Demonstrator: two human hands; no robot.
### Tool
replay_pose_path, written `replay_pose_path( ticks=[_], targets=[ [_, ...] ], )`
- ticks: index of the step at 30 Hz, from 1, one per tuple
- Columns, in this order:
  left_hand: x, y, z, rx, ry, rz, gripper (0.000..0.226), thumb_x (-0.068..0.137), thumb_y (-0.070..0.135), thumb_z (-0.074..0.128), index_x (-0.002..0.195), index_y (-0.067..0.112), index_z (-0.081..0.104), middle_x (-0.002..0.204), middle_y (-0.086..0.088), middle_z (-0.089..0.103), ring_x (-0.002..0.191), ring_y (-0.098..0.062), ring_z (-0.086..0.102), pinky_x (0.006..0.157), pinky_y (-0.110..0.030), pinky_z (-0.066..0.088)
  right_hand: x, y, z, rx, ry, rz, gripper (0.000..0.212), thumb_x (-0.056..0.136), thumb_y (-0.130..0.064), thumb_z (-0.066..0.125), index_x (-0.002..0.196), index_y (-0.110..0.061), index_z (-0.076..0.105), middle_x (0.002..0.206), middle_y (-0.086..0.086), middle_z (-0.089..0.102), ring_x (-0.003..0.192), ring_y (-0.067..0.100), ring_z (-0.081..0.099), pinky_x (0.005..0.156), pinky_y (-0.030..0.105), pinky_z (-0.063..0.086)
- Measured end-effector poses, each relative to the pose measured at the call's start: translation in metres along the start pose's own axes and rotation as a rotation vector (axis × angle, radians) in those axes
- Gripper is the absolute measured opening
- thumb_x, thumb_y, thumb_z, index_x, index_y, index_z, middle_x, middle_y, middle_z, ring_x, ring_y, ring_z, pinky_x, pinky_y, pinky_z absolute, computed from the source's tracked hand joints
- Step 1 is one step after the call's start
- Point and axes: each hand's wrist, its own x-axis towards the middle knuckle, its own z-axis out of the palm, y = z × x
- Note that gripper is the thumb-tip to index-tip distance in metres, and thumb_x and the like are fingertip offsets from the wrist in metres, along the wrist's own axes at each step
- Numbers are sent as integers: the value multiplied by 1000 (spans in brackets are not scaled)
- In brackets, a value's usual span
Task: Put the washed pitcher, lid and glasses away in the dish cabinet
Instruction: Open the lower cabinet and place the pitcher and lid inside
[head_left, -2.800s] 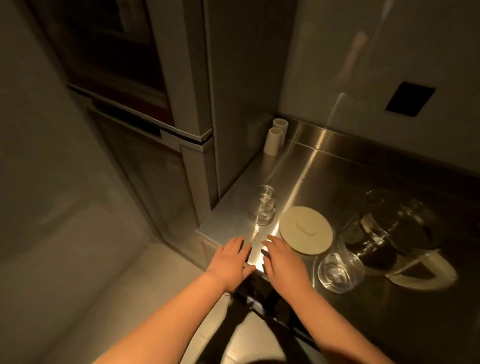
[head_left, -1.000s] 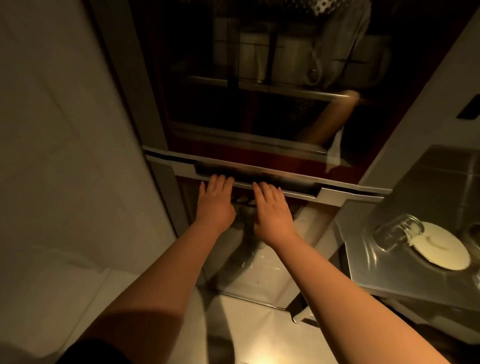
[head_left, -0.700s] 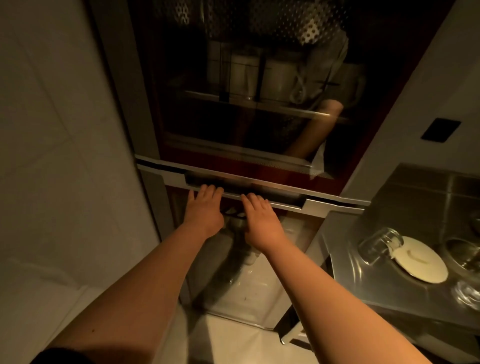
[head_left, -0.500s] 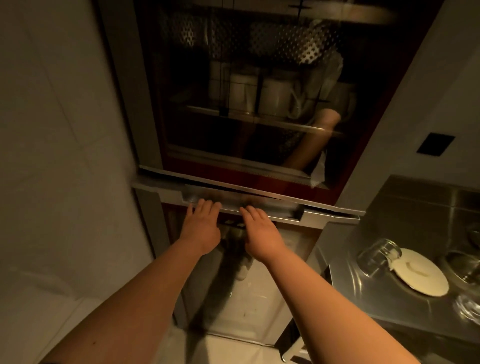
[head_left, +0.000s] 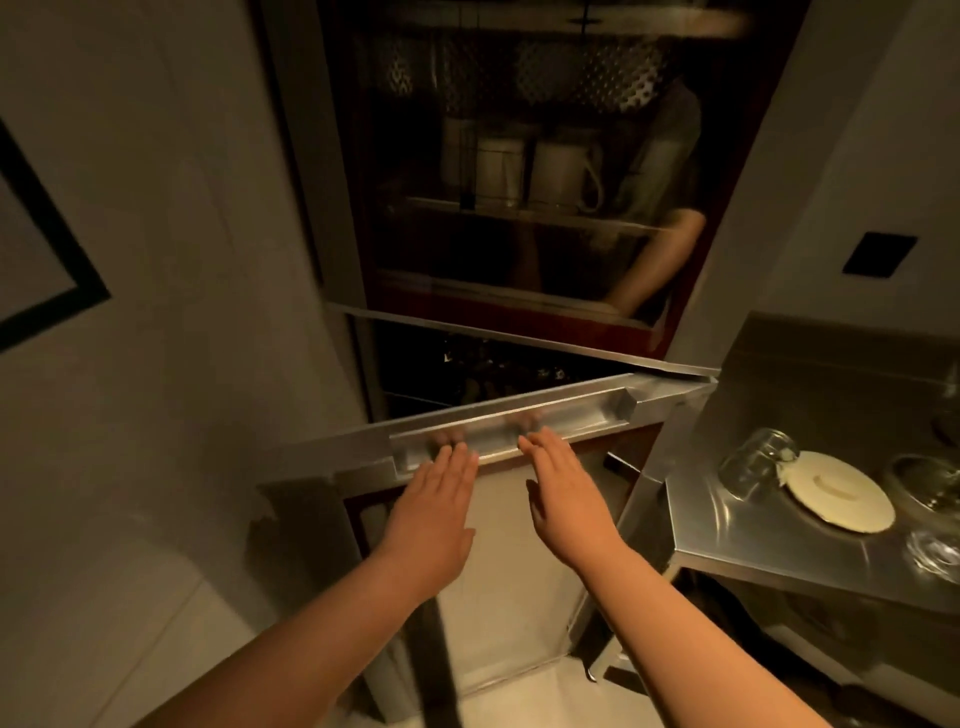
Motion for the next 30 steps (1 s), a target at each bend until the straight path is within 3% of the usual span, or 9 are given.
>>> replay_pose_path(
  ticks=[3, 6, 10, 13, 16, 22, 26, 30],
  targets=[
    [-16, -2, -16, 91, -31, 213, 69, 102, 40, 25, 148, 13, -18, 155, -5, -23, 138, -15, -26, 111, -34, -20, -18, -1, -7, 19, 44, 29, 40, 92, -25, 54, 130, -15, 47, 141, 3, 41, 136, 17, 31, 110, 32, 33],
    [-23, 2, -27, 187, -4, 412, 68, 101, 44, 24, 148, 13, -15, 154, -2, -24, 135, -18, -32, 105, -36, -28, -31, -12, -11, 106, 85, 157, 43, 94, -42, 48, 130, -19, 43, 146, -4, 32, 134, 10, 31, 103, 20, 30],
    [-15, 5, -49, 40, -52, 500, 62, 102, 43, 20, 150, 20, -11, 156, 6, -18, 141, -9, -21, 114, -29, -15, -37, -32, -18, 275, 158, 363, 57, 95, -47, 37, 146, -28, 21, 156, -10, 1, 140, 8, 20, 107, 22, 28],
    [-9, 8, -59, -128, -100, 619, 58, 103, 35, 23, 151, 24, -8, 157, 10, -13, 142, -2, -15, 116, -24, -10, -44, -39, -26, 275, 159, 439, 51, 98, -42, 28, 147, -32, 18, 152, -22, -9, 141, 5, 14, 105, 21, 30],
    [-13, 21, -57, -262, -117, 682, 59, 102, 33, 23, 149, 28, -11, 152, 18, -19, 138, 4, -19, 113, -20, -12, -57, -39, -38, 237, 143, 498, 46, 100, -38, 27, 145, -39, 20, 150, -28, -9, 134, -8, 14, 92, 11, 29],
    [-7, 65, -46, -261, -92, 797, 66, 93, 36, 17, 148, 16, -14, 142, 11, -30, 132, -2, -31, 109, -21, -22, -80, -36, -71, 260, 63, 590, 45, 101, -37, 31, 145, -42, 21, 145, -35, 6, 133, -13, 19, 105, 8, 19],
    [-11, 81, -48, -344, -129, 852, 63, 100, 36, 22, 145, 22, -19, 143, 14, -31, 134, 3, -27, 111, -17, -15, -92, -30, -97, 303, 24, 655, 43, 101, -34, 35, 143, -41, 30, 145, -34, 18, 131, -13, 23, 109, 13, 21],
    [-15, 98, -50, -362, -116, 873, 67, 99, 52, 21, 145, 28, -21, 143, 20, -32, 131, 7, -28, 101, -11, -20, -108, -15, -116, 335, -17, 678, 41, 100, -33, 38, 140, -44, 35, 146, -30, 25, 133, -10, 25, 109, 15, 23]
  ],
)
